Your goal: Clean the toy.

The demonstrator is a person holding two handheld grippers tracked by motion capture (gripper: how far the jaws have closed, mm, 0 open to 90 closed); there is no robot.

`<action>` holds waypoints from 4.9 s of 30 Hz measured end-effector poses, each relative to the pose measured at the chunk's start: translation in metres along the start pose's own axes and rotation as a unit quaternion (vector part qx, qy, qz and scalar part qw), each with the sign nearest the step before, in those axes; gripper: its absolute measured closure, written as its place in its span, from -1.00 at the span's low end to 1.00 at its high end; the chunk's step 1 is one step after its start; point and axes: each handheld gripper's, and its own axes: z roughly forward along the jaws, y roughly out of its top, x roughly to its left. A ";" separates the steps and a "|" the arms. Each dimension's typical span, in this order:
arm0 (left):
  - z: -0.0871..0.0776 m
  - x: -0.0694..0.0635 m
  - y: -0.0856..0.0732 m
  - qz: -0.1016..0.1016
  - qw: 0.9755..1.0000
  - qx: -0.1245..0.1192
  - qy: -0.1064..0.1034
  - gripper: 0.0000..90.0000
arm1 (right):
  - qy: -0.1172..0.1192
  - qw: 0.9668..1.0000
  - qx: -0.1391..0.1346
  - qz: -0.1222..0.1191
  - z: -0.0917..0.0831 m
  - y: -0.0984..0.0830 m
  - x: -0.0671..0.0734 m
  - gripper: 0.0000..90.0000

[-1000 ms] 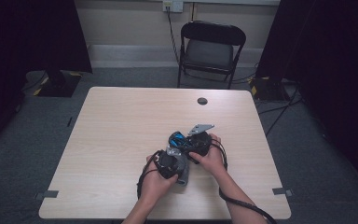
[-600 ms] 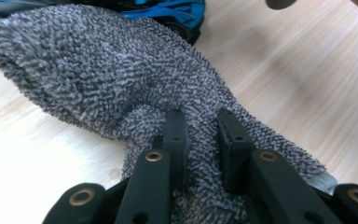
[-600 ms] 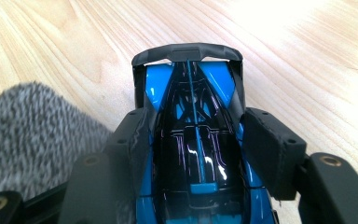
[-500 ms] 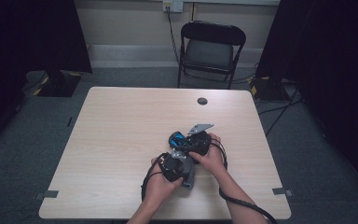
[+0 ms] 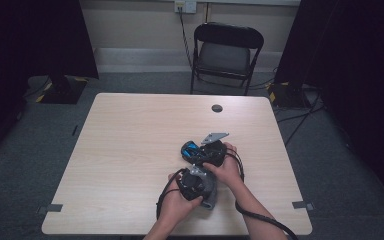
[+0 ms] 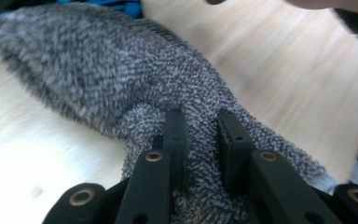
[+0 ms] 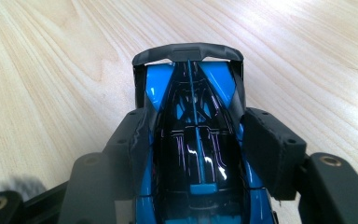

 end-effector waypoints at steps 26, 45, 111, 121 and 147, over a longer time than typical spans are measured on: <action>-0.055 0.041 -0.011 -0.034 0.999 -0.027 0.033 0.68 | -0.005 1.000 0.004 -0.004 0.000 0.001 0.002 -0.07; -0.094 0.079 -0.005 -0.073 0.991 -0.062 0.090 0.69 | -0.005 1.000 0.001 -0.005 -0.001 -0.001 0.001 -0.07; -0.041 0.079 -0.021 -0.057 0.989 0.001 0.137 0.70 | -0.006 1.000 0.004 -0.010 -0.001 0.000 0.002 -0.07; -0.032 0.061 -0.018 -0.040 0.993 0.006 0.108 0.70 | -0.005 1.000 0.004 -0.009 -0.001 0.000 0.002 -0.07; -0.016 0.026 -0.015 -0.006 0.998 0.011 0.069 0.70 | -0.005 1.000 0.005 -0.009 -0.001 0.000 0.002 -0.07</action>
